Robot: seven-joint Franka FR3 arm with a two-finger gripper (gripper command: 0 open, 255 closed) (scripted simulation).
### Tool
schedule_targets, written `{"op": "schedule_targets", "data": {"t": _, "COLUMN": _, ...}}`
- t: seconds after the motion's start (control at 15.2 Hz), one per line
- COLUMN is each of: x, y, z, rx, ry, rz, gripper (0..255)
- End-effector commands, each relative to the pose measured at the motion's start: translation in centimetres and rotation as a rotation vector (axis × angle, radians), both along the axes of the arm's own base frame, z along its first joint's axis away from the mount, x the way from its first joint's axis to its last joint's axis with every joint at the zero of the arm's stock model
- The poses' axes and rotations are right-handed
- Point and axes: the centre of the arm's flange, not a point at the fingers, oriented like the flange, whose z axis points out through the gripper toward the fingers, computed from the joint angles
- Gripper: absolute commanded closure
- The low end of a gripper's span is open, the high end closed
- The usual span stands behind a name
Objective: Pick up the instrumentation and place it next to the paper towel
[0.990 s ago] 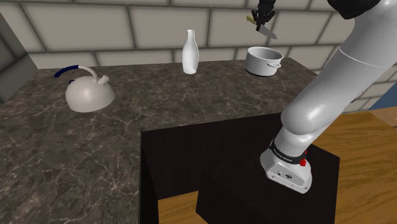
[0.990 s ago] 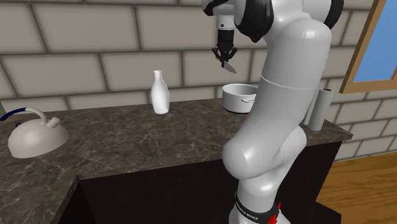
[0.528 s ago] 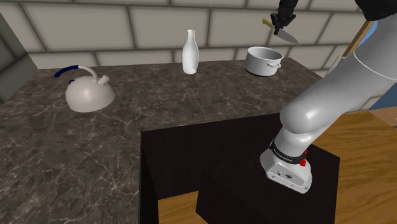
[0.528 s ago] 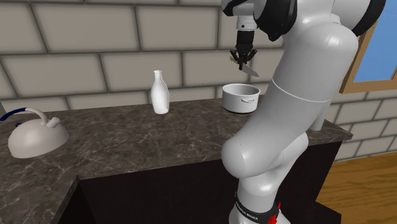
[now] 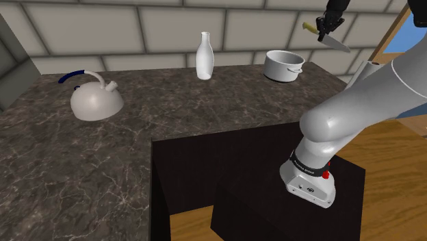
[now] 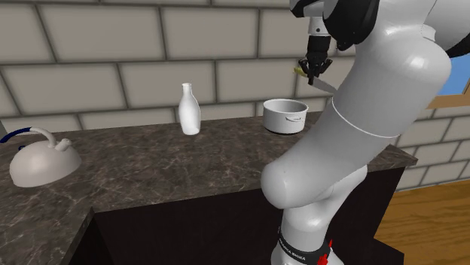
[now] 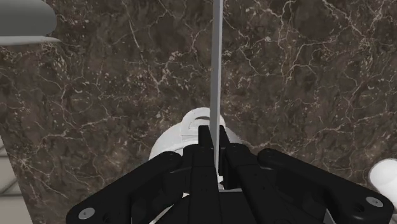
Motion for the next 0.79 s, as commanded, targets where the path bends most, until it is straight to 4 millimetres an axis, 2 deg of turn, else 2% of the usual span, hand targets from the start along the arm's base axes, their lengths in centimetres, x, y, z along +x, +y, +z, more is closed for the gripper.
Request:
{"op": "schedule_targets", "data": {"t": 0.0, "x": -2.6, "y": -0.8, "z": 0.0, "rx": 0.000, "ry": 0.000, "rz": 0.001, "gripper": 255}}
{"op": "schedule_targets", "data": {"t": 0.53, "x": -12.9, "y": -3.2, "z": 0.1, "rx": 0.000, "ry": 0.000, "rz": 0.001, "gripper": 255}}
{"op": "schedule_targets", "data": {"t": 0.59, "x": -13.8, "y": -3.4, "z": 0.1, "rx": 0.000, "ry": 0.000, "rz": 0.001, "gripper": 255}}
{"op": "schedule_targets", "data": {"t": 0.73, "x": -13.8, "y": -3.4, "z": -1.0, "rx": 0.000, "ry": 0.000, "rz": 0.001, "gripper": 255}}
